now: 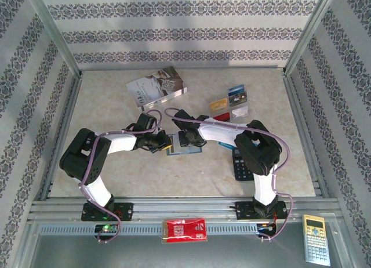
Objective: Take the credit cards out of the card holder
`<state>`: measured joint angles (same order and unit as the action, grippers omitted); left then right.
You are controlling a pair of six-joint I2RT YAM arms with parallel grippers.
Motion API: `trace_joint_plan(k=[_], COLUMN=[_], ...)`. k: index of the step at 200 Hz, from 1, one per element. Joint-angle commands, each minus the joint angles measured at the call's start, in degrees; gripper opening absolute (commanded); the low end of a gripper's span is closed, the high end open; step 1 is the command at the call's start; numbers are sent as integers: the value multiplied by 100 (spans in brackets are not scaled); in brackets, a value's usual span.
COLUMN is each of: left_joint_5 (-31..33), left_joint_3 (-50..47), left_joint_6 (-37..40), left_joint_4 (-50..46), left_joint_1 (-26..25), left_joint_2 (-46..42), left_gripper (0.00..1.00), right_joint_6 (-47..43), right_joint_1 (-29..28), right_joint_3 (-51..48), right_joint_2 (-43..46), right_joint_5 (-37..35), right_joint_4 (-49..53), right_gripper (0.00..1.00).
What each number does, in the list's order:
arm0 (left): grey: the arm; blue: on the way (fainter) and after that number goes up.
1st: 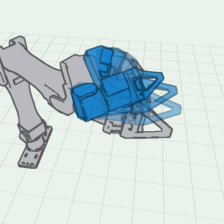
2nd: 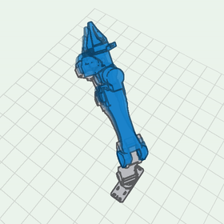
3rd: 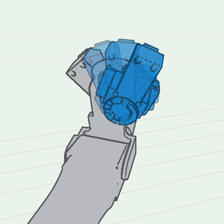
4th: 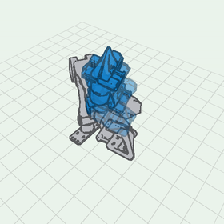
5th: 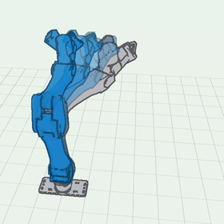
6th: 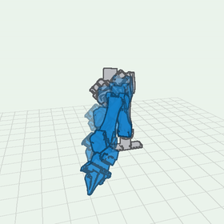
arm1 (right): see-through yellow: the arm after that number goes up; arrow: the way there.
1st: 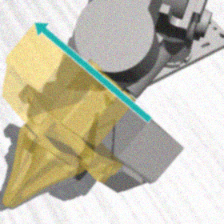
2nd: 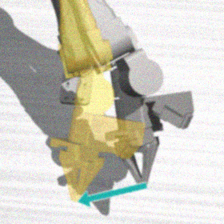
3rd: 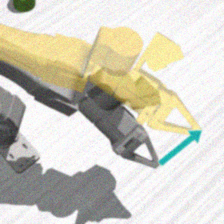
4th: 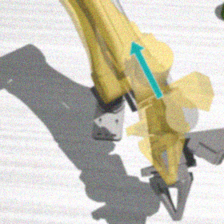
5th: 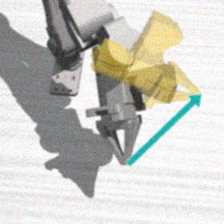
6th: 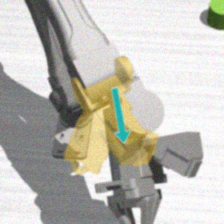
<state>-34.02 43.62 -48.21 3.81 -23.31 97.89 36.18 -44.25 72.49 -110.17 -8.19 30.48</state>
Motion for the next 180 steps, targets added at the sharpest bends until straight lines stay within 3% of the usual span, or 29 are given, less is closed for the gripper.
trace_joint_plan(k=[1, 60, 102, 131, 180], left_joint_5=[397, 259, 296, 305, 277], left_joint_3=[-177, 12, -22, -55, -112], left_joint_6=[161, 269, 260, 244, 221], left_joint_4=[-451, -531, -522, -478, -429], left_joint_1=[-64, -61, -64, -61, -64], left_joint_2=[81, 151, 161, 151, 132], left_gripper=[9, 10, 10, 10, 9], right_joint_6=[246, 380, -49, -152, -180], right_joint_1=[95, 180, 112, -34, -45], right_joint_3=[-268, -797, -897, -723, -601], right_joint_2=[427, 1306, 1491, 1102, 589], right_joint_5=[-1048, -1099, -107, 668, 1354], right_joint_4=[483, 11, -694, -963, -1084], right_gripper=[44, 45, 45, 42, 37])
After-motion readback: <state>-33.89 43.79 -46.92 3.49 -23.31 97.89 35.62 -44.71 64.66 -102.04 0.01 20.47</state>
